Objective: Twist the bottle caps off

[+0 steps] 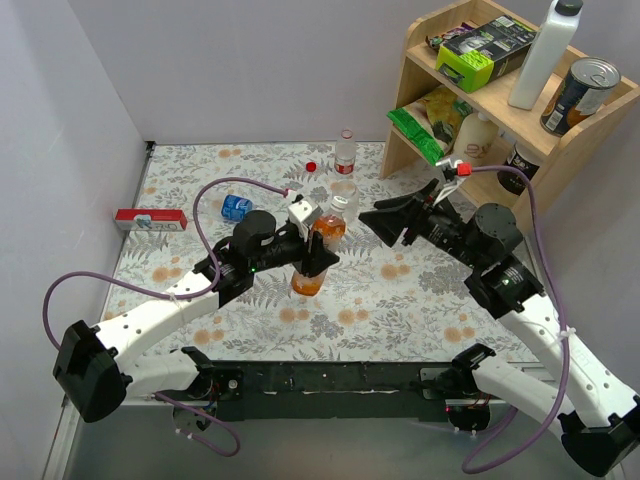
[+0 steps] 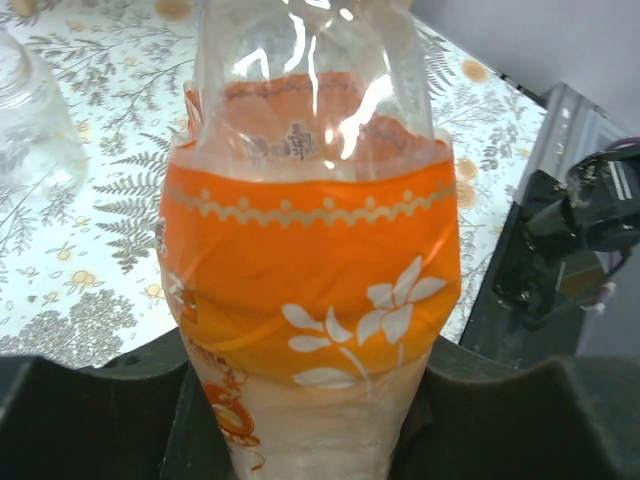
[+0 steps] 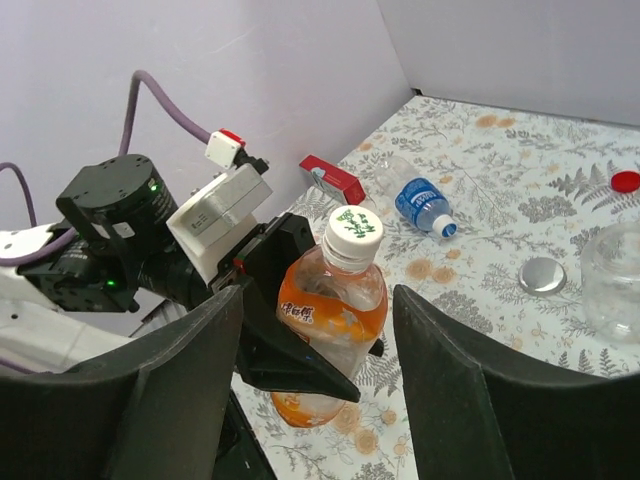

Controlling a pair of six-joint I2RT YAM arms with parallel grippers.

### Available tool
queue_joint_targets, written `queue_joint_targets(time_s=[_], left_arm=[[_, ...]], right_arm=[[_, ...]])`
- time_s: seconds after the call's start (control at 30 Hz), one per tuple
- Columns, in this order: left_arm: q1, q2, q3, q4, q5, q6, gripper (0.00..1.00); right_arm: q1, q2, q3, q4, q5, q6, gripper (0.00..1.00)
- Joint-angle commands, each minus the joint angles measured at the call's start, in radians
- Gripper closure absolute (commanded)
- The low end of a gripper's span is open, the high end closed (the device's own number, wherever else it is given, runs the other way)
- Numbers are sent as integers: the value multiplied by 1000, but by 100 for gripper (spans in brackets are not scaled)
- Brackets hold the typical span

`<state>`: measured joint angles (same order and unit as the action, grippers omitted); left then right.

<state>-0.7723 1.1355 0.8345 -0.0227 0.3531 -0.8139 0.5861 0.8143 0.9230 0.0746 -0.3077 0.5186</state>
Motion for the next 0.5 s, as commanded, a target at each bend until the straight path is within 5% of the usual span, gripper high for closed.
queue_joint_targets(time_s=[0.0,0.47], left_arm=[[1,1,41,-16,-80,25,59],[-18,20,44,-28,-97,41,60]], right_arm=[[20,35,8,87,79,47,32],[41,192,88,80,76,78,34]])
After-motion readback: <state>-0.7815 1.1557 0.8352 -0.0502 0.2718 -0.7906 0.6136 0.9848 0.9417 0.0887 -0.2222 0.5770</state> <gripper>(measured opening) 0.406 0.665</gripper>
